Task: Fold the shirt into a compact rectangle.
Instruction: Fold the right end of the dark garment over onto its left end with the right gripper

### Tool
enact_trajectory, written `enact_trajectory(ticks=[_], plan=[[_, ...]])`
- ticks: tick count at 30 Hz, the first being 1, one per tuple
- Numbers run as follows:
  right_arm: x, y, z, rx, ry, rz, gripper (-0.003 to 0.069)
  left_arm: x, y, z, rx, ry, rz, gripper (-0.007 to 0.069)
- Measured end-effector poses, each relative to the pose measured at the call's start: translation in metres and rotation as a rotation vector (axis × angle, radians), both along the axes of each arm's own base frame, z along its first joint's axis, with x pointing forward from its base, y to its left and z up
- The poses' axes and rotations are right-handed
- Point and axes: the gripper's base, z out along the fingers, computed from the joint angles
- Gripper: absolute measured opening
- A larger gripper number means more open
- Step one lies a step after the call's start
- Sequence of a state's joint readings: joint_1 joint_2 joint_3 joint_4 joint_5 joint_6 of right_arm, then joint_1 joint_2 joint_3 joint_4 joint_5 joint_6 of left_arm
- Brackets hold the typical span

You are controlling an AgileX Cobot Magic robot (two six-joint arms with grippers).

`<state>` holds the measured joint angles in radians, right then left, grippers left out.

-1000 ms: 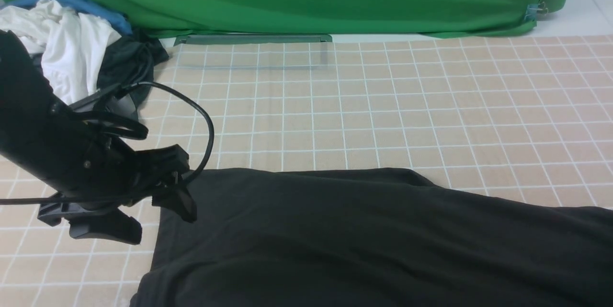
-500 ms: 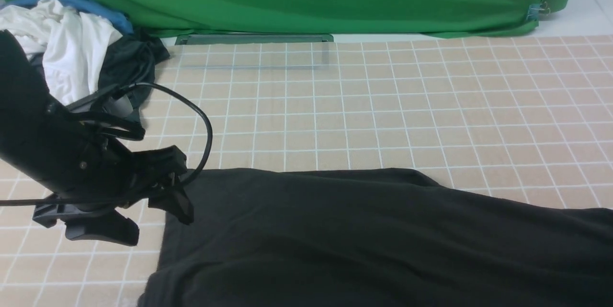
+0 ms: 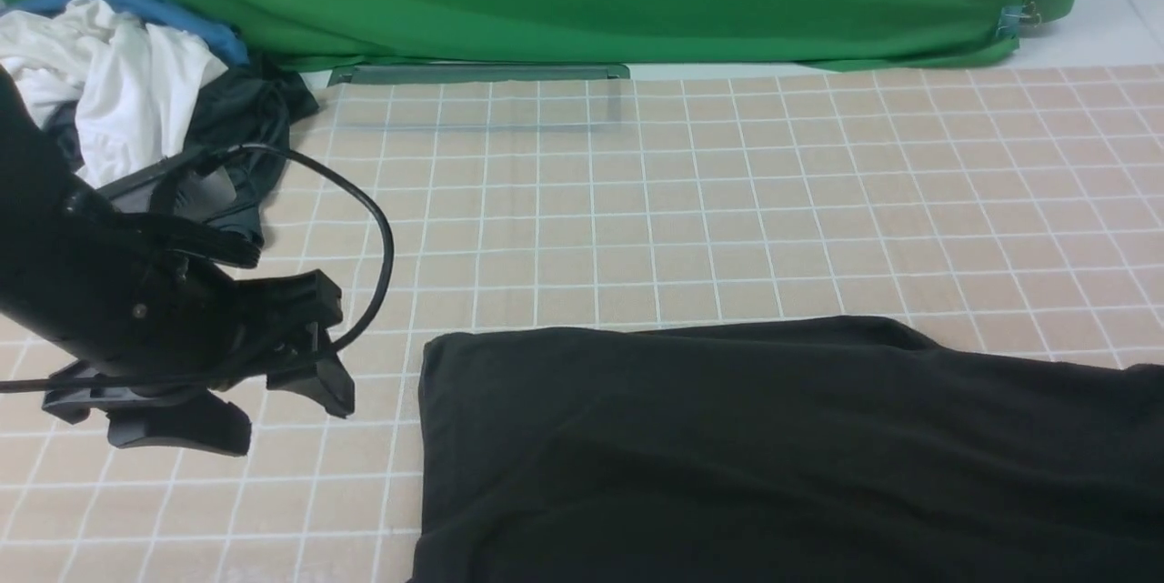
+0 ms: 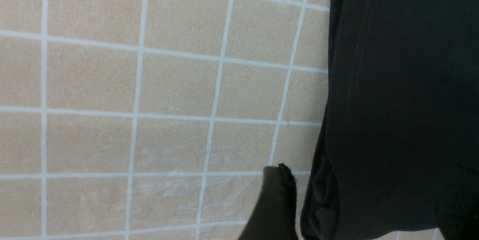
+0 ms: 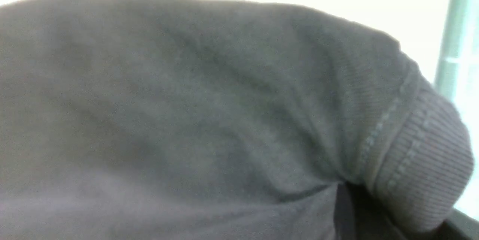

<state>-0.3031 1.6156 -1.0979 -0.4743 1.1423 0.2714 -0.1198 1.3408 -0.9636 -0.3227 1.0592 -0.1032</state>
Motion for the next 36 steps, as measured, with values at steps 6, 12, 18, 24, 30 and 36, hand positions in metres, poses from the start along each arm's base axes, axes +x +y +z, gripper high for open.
enact_trajectory(ticks=[6, 12, 18, 24, 30, 36], plan=[[-0.008, 0.057, 0.054, 0.128, -0.195, 0.064, 0.0091, 0.011, -0.001, 0.022, 0.009, -0.113, -0.042, 0.0295], [-0.020, 0.151, 0.079, 0.360, -0.318, 0.224, 0.0091, 0.023, 0.000, 0.039, 0.030, -0.254, -0.069, 0.0034], [-0.028, 0.251, 0.082, 0.570, -0.483, 0.380, 0.0091, 0.030, 0.000, 0.042, 0.019, -0.325, -0.041, 0.0013], [-0.046, 0.348, 0.056, 0.756, -0.514, 0.526, 0.0091, 0.029, -0.002, 0.042, -0.003, -0.313, -0.037, 0.0014], [-0.058, 0.415, 0.011, 0.860, -0.517, 0.622, 0.0091, 0.027, -0.002, 0.041, -0.002, -0.283, -0.048, 0.0014], [-0.057, 0.442, -0.023, 0.902, -0.525, 0.629, 0.0094, 0.027, -0.002, 0.040, 0.002, -0.278, -0.051, 0.0014]])
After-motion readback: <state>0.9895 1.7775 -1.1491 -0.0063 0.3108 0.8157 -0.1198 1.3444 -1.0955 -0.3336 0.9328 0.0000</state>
